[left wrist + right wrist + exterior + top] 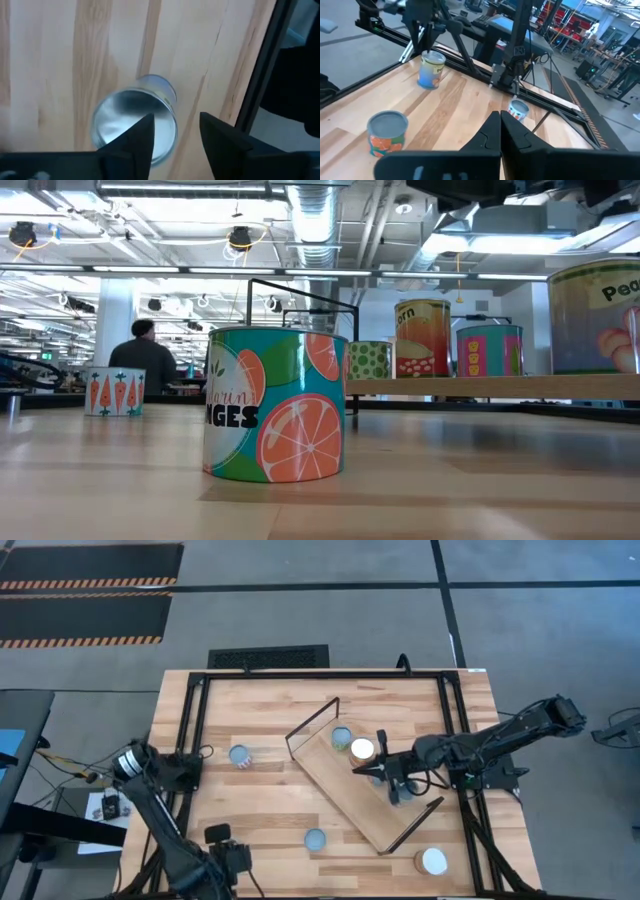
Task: Pick and place cans onto a shelf
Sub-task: Put the large canned peaches aligned with the other large canned peaches on the shelf
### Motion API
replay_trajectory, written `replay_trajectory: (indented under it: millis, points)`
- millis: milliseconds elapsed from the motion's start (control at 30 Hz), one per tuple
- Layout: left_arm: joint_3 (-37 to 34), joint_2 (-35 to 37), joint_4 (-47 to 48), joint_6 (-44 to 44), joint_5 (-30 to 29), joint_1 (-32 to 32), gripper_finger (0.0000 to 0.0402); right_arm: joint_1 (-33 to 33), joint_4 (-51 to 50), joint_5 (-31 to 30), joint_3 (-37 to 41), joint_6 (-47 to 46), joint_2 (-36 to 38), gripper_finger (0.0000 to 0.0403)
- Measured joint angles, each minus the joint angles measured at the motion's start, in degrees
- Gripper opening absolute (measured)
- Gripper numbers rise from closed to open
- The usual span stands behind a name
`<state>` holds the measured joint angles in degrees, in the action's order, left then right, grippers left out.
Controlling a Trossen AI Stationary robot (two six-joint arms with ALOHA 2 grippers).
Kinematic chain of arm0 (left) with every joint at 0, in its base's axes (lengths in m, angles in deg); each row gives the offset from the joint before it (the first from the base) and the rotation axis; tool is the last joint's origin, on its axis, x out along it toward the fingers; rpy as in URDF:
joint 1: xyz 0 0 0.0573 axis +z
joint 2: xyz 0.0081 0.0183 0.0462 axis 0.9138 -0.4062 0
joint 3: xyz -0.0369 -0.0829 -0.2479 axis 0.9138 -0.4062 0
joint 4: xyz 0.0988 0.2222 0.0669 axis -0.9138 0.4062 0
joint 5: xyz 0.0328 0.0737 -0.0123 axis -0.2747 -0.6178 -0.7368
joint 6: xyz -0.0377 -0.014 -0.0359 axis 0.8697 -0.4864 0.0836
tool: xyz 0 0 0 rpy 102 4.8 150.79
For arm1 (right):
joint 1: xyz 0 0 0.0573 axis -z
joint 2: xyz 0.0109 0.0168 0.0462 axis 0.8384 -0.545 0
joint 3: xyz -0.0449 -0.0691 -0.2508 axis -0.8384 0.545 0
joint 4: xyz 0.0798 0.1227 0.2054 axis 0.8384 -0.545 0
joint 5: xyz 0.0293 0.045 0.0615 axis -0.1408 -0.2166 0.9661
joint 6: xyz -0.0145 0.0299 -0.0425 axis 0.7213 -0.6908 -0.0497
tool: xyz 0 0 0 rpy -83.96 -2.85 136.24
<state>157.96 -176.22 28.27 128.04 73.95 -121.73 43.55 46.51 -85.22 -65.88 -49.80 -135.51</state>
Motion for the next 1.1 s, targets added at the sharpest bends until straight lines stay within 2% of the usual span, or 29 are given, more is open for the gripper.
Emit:
replay_trajectory:
  millis: [167, 300, 433, 567, 633, 933, 1000, 1100]
  points:
    - [0.0, -1.5, 0.8, 3.9, -0.3, -0.9, 0.0157, -0.6, 0.1, -0.2, 0.0, -2.0, 0.0, 0.0011]
    - [-0.1, -2.9, 1.9, 4.4, -0.3, -1.1, 0.0141, -2.1, 1.5, -1.5, 0.0, -2.5, 0.0, 0.0011]
    - [-0.2, -3.5, 4.5, 4.3, -1.0, -1.2, 0.0095, -3.6, 3.0, -1.6, 0.0, -2.1, 0.0, 0.0012]
    - [-0.4, -3.3, 6.6, 2.6, -3.5, -0.9, 0.0019, -4.8, 3.3, -2.1, 0.0, -1.0, 0.0, 0.0012]
    - [-0.4, -2.5, 7.9, 0.7, -5.5, 0.0, 0.0008, -5.2, 3.7, -3.1, 0.0, 0.1, 0.0, 0.0012]
    - [-0.4, 6.9, 2.7, -18.2, -17.5, 9.9, 0.0, -7.0, 3.0, -4.5, 0.0, 1.4, 3.2, 0.0012]
    - [-0.4, 8.6, -1.6, -24.4, -19.3, 12.5, 0.0, -8.0, 2.3, -5.6, 0.0, 1.4, 4.1, 0.0012]
    - [-0.4, 9.3, -11.0, -34.5, -18.5, 16.9, 0.0, -10.0, 1.0, -10.1, 0.0, 1.3, 5.3, 0.0012]
